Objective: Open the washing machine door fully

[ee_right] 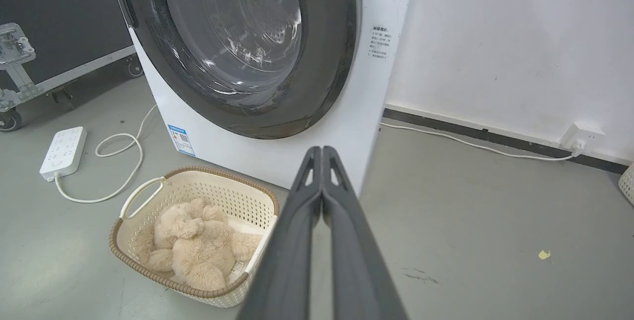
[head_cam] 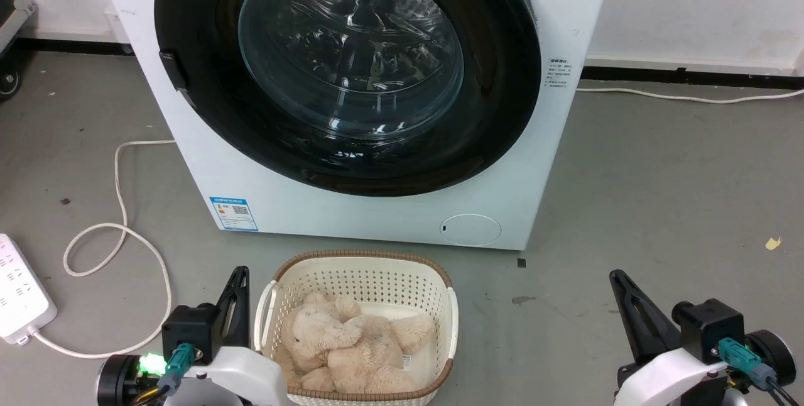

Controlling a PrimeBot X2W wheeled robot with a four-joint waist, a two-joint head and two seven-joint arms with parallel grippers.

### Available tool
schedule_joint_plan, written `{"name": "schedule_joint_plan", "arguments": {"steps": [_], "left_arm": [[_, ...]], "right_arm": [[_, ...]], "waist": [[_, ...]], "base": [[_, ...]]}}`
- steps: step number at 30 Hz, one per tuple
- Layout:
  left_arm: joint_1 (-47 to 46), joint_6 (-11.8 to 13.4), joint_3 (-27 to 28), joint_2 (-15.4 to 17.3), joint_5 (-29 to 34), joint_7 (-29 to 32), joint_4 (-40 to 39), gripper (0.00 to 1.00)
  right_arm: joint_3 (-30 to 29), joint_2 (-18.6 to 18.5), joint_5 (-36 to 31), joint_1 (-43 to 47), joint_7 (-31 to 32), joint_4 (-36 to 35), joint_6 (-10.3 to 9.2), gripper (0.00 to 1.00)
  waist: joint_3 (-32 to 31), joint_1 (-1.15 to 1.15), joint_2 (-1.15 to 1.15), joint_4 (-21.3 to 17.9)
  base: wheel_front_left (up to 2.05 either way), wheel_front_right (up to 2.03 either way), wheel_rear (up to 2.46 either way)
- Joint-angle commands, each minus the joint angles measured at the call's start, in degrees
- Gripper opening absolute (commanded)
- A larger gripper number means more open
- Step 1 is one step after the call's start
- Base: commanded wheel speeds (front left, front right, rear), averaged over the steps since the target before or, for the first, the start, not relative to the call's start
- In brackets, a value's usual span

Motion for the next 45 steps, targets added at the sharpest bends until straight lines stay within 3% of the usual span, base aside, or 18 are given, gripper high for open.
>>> {"name": "schedule_joint_plan", "arguments": {"steps": [1, 11, 12, 31, 45], "left_arm": [[-0.03, 0.15, 0.09, -0.01, 0.16, 0.02, -0.23, 0.00], [-0.03, 0.15, 0.09, -0.01, 0.16, 0.02, -0.23, 0.00], [0.00, 0.00, 0.00, 0.00, 0.00, 0.00, 0.00, 1.00], [-0.07, 0.71, -0.94, 0.00, -0.66, -1.74, -0.67, 1.00], [-1.97, 1.68, -2.28, 0.00, -1.28, -3.41, -2.06, 1.00]], "right_arm": [[-0.01, 0.29, -0.42, -0.71, 0.03, -0.27, -0.08, 0.00], [-0.01, 0.29, -0.42, -0.71, 0.03, -0.27, -0.08, 0.00], [0.01, 0.01, 0.00, 0.00, 0.00, 0.00, 0.01, 1.00], [-0.19, 0.03, -0.11, -0.28, -1.74, -0.46, 0.00, 1.00], [0.01, -0.66, -0.97, -2.76, -2.68, -2.04, -0.01, 1.00]], "waist": [[0.00, 0.00, 0.00, 0.00], [0.00, 0.00, 0.00, 0.00], [0.00, 0.00, 0.00, 0.00], [0.74, 0.00, 0.00, 0.12], [4.97, 0.00, 0.00, 0.73]], "base": [[0.00, 0.00, 0.00], [0.00, 0.00, 0.00], [0.00, 0.00, 0.00], [0.00, 0.00, 0.00], [0.00, 0.00, 0.00]]}}
